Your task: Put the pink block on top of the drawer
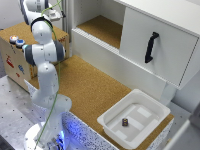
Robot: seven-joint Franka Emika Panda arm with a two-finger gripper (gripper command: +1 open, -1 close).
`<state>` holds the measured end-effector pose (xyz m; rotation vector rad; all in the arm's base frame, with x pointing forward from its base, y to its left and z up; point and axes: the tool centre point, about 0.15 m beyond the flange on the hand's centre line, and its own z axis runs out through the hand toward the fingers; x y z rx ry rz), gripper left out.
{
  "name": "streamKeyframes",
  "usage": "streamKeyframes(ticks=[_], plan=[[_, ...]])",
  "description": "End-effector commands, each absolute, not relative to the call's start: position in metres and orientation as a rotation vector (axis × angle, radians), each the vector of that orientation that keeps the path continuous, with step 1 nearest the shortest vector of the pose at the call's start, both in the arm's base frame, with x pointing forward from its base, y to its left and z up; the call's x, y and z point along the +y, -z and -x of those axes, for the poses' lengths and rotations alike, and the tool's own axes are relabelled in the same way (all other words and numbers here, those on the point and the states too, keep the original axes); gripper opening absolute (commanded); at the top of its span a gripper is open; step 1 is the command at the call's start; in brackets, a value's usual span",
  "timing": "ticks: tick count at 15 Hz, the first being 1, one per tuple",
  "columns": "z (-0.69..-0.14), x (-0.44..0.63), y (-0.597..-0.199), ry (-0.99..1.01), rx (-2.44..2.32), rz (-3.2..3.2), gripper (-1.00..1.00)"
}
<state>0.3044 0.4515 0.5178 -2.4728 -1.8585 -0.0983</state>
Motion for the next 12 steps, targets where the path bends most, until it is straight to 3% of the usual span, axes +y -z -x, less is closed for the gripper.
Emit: streamKeyframes(ticks=[1,3,8,12], plan=[[-0.298,0.446,-0.515,0.125,-1.828,2.462,1.00],[-0.300,0.454,-0.521,0.105,-1.857,2.481,1.00],[-0.233,0.509,-0.560,0.164,-1.958,2.478,1.00],[-0.187,0.549,-0.559,0.096,-2.135,2.376,1.00]])
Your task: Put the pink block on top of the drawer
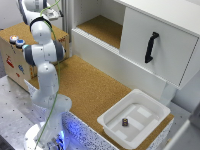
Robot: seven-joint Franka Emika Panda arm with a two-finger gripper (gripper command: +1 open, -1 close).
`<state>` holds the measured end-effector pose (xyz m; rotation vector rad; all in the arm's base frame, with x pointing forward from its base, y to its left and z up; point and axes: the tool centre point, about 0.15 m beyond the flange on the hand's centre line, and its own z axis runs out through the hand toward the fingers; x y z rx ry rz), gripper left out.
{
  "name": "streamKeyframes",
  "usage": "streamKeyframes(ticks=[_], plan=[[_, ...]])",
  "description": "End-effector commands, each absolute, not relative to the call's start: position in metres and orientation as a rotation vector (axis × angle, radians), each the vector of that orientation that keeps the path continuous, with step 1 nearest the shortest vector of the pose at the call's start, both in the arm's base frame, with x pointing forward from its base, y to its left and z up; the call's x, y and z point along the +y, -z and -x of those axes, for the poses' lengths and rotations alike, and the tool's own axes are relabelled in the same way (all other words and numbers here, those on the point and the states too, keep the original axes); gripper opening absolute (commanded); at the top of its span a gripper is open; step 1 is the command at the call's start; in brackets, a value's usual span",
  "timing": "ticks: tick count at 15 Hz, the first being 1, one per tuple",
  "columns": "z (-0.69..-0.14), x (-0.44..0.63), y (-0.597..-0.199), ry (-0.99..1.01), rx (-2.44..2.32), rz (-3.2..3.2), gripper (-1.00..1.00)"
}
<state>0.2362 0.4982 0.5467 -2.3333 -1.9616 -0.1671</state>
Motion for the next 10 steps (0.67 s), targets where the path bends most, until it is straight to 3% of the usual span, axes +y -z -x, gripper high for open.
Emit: streamKeyframes(ticks=[1,4,5,10], plan=[[-0.176,0.558,-0.557,0.078,-2.163,2.356,1.00],[-0.162,0.586,-0.559,0.075,-2.217,2.299,1.00],[-0.160,0.596,-0.560,0.068,-2.257,2.286,-1.00],[-0.159,0.617,-0.557,0.031,-2.406,2.225,-1.00]])
